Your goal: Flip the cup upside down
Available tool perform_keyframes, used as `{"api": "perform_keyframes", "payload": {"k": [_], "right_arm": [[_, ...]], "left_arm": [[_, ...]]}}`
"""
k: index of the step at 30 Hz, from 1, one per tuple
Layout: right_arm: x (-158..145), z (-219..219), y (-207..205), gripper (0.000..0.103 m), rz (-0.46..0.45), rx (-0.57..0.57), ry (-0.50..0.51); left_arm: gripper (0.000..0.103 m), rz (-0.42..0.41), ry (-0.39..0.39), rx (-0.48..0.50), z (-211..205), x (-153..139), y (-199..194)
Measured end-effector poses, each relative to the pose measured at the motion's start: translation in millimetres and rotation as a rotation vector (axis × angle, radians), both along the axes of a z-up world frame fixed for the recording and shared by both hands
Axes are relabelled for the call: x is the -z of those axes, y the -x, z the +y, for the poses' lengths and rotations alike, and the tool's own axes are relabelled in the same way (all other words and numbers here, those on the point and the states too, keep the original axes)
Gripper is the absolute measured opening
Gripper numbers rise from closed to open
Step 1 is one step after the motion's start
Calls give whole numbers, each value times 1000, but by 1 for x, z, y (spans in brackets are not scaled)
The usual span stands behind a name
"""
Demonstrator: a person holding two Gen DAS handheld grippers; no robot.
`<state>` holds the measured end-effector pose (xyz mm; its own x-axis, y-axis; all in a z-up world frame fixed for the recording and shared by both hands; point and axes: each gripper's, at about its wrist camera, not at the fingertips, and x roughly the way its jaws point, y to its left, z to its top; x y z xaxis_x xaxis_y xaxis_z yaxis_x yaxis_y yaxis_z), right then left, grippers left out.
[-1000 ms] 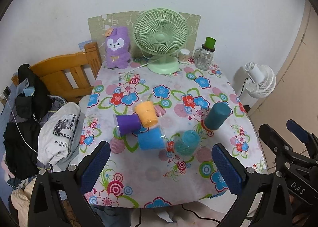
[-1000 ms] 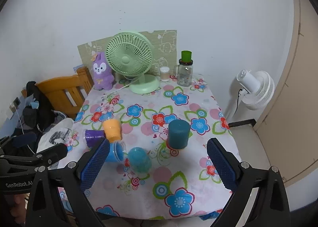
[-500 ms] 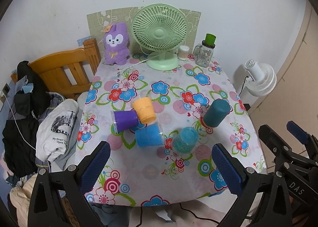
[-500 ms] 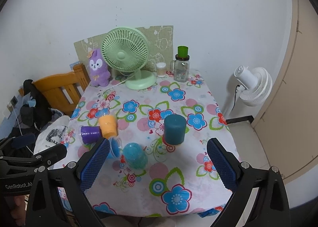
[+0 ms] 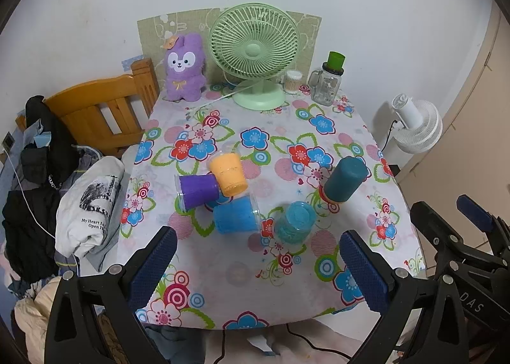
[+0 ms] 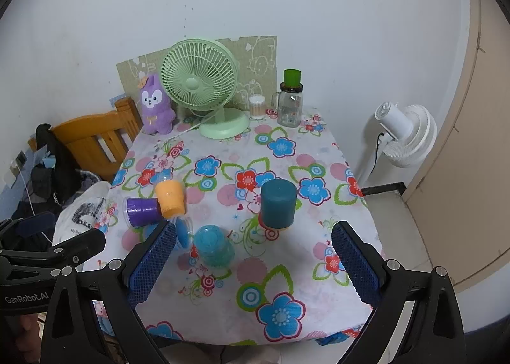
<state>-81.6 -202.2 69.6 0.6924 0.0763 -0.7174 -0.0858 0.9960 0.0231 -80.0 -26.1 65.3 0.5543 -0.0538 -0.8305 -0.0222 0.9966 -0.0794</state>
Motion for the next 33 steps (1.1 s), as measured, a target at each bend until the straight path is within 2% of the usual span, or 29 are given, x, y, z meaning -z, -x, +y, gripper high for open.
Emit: {"api": "perform_keyframes", "payload": {"k": [20,33], "right_arm": [[9,-1,-7,99,25,-4,-4],[18,-12,-37,99,69,-46,12]], "left_arm": [[103,31,-11,-12,-4,5,-13],[103,68,-11,-54,-15,15,-31]]}}
